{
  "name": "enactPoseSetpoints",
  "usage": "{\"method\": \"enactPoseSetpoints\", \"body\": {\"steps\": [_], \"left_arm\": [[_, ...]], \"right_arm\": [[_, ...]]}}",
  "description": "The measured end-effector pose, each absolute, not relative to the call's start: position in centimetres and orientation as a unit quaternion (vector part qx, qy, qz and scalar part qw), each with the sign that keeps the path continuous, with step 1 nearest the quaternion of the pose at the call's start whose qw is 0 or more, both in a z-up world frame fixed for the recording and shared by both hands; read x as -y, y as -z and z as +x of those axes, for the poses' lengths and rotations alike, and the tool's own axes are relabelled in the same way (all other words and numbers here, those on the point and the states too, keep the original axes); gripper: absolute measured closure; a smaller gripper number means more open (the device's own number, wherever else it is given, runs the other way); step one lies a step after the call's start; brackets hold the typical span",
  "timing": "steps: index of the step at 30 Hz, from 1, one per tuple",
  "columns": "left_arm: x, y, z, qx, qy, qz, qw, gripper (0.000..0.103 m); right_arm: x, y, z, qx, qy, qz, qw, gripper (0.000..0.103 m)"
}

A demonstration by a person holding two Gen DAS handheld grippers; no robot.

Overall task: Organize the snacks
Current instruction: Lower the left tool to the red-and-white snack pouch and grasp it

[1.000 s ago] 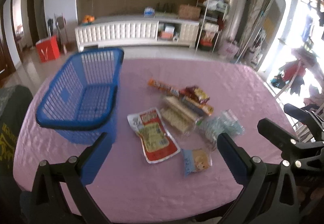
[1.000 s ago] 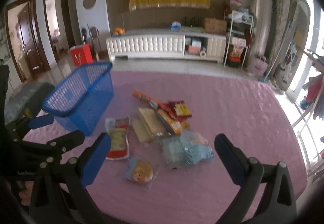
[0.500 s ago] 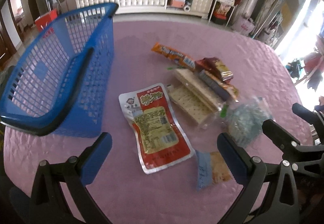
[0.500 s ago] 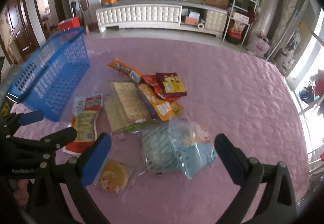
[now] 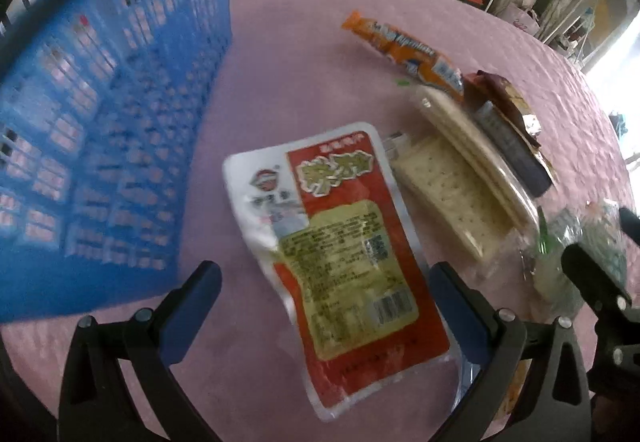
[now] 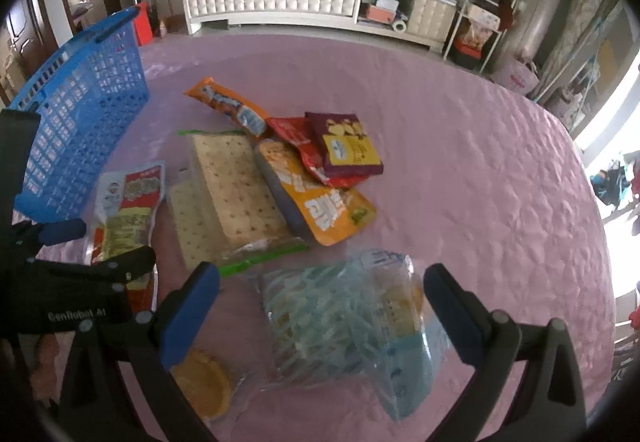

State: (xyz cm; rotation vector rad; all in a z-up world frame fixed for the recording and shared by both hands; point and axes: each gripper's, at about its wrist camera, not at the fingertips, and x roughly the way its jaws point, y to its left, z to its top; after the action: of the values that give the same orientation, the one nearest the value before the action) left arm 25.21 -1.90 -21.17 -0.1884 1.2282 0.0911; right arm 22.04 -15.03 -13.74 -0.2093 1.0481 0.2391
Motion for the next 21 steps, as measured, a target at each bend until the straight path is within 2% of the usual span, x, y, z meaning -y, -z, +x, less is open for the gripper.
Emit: {"method": "enactPoseSetpoints", "body": {"steps": [12,14,18,21], "left_arm": [[3.9,21.5,27.1,-0.588,-0.054,-0.076,0.804,0.001],[5.0,21.6,27.9,-0.588,-0.074,-0.060,0.803,0.008],[6.7,20.6,27.7,-0.574,-0.074,-0.059,0.813,0.044],[7.2,20.1,27.4,-0.569,-0.062,-0.062,0.817,0.060]], "right_arm": [[16.0,13.8,21.9,-0.505,-0.104,-0.078,0.853,0.000],[16.1,13.6,21.7,-0.503,-0.104,-0.074,0.854,0.000],[16.7,13.3,21.3,-0.504,-0.101,-0.065,0.855,0.000],[17.2,13.1,21.0,-0.504,-0.099,-0.052,0.856,0.000]]}}
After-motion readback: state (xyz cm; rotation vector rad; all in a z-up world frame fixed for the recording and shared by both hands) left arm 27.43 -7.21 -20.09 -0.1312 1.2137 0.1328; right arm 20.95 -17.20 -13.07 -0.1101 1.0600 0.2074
